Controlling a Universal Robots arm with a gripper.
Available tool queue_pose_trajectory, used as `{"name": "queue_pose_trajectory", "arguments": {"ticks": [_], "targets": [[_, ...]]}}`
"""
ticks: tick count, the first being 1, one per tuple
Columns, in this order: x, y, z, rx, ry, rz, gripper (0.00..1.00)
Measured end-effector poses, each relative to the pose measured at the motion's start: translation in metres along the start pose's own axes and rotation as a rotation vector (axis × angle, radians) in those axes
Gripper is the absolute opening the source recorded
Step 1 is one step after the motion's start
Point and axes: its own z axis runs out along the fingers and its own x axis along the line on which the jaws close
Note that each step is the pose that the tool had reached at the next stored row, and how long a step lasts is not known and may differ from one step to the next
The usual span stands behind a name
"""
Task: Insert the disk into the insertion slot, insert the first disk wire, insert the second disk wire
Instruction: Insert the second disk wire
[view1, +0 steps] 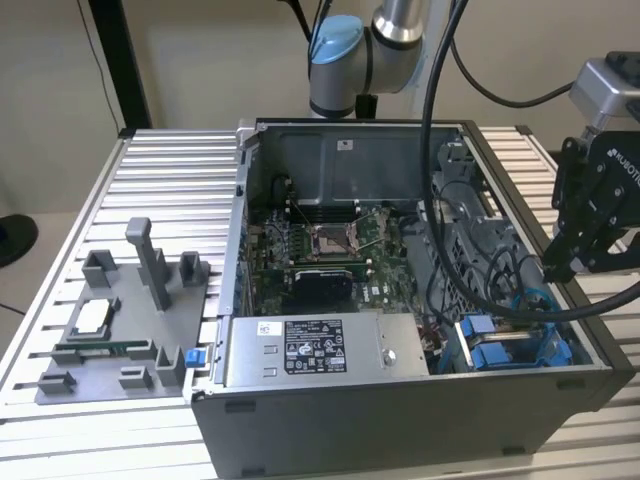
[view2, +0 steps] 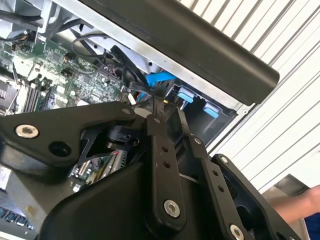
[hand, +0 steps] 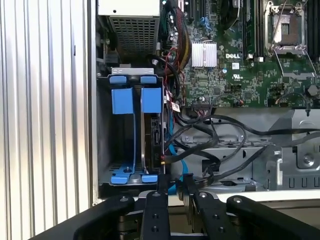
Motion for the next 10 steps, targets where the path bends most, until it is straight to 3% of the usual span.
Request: {"name": "queue_pose_trajectory", "arguments": {"ticks": [10], "targets": [[-0.002, -0.002, 0.0007, 0.0, 0.0001, 0.0, 1.0]]}}
